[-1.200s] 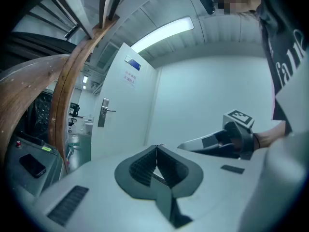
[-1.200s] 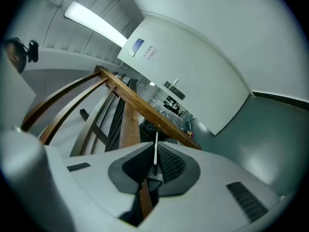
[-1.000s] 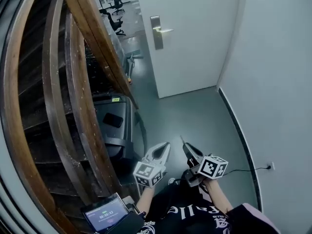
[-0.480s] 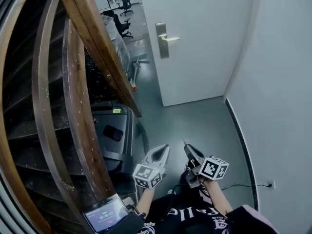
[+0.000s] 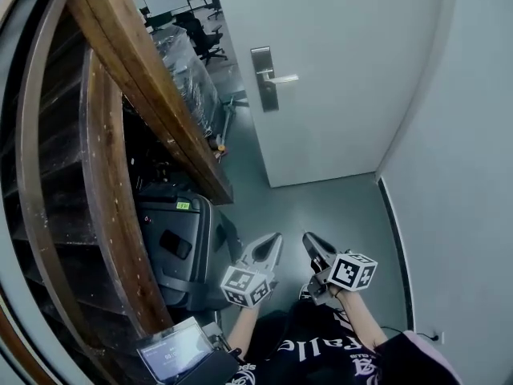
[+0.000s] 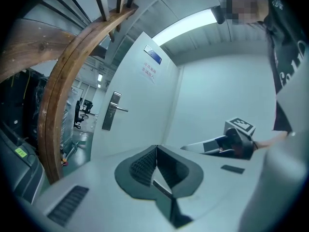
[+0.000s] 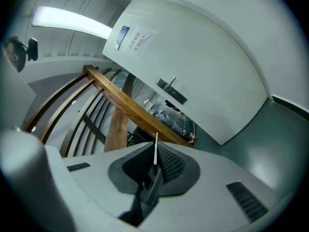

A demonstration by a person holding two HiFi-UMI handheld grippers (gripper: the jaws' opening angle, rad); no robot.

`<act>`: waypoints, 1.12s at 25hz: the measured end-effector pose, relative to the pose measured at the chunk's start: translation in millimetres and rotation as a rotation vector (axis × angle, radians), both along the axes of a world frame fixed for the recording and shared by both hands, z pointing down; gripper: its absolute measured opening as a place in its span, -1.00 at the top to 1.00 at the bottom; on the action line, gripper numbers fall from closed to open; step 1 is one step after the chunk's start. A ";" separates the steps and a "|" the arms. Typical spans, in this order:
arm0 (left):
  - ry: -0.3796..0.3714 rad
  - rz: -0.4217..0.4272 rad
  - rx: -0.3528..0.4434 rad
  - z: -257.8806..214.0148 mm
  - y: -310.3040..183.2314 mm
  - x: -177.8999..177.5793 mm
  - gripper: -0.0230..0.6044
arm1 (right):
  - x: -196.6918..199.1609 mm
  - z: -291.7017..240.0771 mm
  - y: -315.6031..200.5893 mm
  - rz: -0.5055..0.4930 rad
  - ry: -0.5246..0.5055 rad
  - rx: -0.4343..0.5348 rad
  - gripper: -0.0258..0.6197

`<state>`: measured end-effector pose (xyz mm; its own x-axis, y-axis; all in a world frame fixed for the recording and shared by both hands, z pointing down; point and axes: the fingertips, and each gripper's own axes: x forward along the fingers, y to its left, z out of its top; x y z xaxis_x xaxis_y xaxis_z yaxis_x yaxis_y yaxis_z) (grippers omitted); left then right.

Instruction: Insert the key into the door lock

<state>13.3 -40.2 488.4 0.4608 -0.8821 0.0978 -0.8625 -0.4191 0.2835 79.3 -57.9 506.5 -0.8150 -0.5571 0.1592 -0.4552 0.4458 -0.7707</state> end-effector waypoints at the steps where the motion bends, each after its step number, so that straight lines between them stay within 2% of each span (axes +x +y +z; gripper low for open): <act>1: 0.005 -0.008 -0.003 1.0 -9.3 0.4 0.91 | -0.4 1.9 -10.4 -0.007 -0.002 -0.004 0.81; 12: 0.015 -0.039 -0.057 18.0 -93.2 -20.6 0.91 | -15.0 23.5 -100.5 -0.030 0.009 -0.072 0.81; 19: 0.015 0.031 -0.019 17.4 -182.4 -59.8 0.91 | -48.4 22.7 -183.7 0.032 0.016 -0.062 0.81; 28: -0.011 0.141 -0.023 13.7 -281.0 -122.8 0.91 | -112.6 7.7 -296.3 0.134 -0.034 -0.064 0.81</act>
